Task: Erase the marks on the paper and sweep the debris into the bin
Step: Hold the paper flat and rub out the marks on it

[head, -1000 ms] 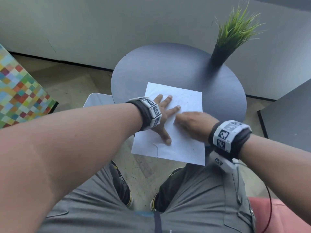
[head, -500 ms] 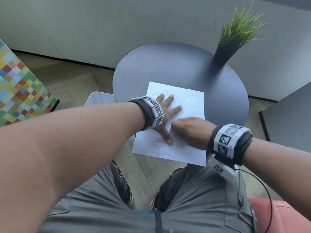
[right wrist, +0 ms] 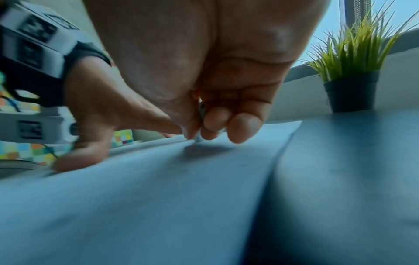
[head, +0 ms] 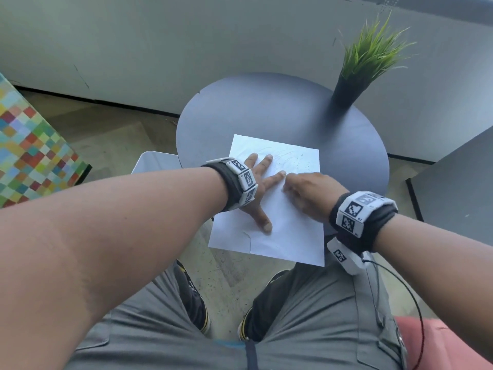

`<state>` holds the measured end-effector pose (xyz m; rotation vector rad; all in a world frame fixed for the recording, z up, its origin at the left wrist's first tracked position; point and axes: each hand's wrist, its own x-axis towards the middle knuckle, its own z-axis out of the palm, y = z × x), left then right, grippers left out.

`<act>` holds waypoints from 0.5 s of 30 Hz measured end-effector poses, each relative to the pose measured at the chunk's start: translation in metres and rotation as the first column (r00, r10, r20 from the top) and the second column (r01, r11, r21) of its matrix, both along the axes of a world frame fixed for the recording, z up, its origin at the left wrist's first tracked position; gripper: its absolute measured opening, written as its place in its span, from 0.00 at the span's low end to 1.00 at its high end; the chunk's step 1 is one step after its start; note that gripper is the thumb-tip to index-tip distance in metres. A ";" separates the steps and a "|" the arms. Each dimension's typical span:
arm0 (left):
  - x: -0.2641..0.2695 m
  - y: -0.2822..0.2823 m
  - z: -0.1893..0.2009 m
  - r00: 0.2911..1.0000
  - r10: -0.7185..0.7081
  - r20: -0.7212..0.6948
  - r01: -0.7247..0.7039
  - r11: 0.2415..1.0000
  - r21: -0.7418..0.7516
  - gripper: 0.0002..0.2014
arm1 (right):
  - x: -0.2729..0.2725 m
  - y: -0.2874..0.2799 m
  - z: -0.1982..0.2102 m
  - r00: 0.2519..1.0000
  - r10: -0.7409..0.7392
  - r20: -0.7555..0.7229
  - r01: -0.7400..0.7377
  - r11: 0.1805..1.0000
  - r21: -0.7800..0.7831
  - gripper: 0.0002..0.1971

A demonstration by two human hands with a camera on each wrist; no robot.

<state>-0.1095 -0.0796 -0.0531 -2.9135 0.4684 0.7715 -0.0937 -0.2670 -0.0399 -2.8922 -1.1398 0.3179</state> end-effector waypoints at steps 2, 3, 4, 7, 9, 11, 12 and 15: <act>0.000 0.001 -0.001 1.000 0.001 -0.005 -0.001 1.000 0.001 0.71 | -0.017 0.009 -0.003 0.992 0.109 -0.058 -0.111 0.994 -0.022 0.08; 0.000 0.001 -0.001 1.000 0.001 -0.008 -0.001 1.000 0.004 0.72 | -0.028 0.011 -0.002 0.974 0.189 -0.124 -0.194 0.981 -0.027 0.07; 0.000 0.001 -0.001 1.000 -0.002 -0.008 0.002 1.000 0.004 0.72 | -0.030 0.008 -0.002 0.960 0.230 -0.160 -0.238 0.971 -0.030 0.07; 0.002 0.000 -0.001 1.000 0.000 -0.014 0.000 1.000 -0.005 0.71 | 0.003 -0.010 0.007 0.994 0.026 -0.104 -0.032 0.998 -0.051 0.11; 0.002 0.000 -0.001 1.000 0.007 -0.014 -0.007 1.000 -0.004 0.71 | 0.014 -0.019 0.007 0.997 -0.058 -0.043 0.058 0.998 -0.010 0.09; 0.001 0.001 -0.001 1.000 0.008 -0.021 -0.008 1.000 -0.002 0.71 | -0.002 -0.011 0.002 0.997 0.051 -0.064 -0.052 0.999 -0.017 0.06; 0.002 0.002 -0.002 1.000 0.011 -0.026 -0.011 1.000 -0.006 0.72 | -0.016 -0.005 0.000 0.985 0.137 -0.107 -0.139 0.990 -0.009 0.06; 0.002 0.002 -0.001 0.999 0.012 -0.031 -0.012 1.000 -0.007 0.72 | -0.024 -0.001 0.003 0.966 0.208 -0.154 -0.216 0.976 -0.038 0.04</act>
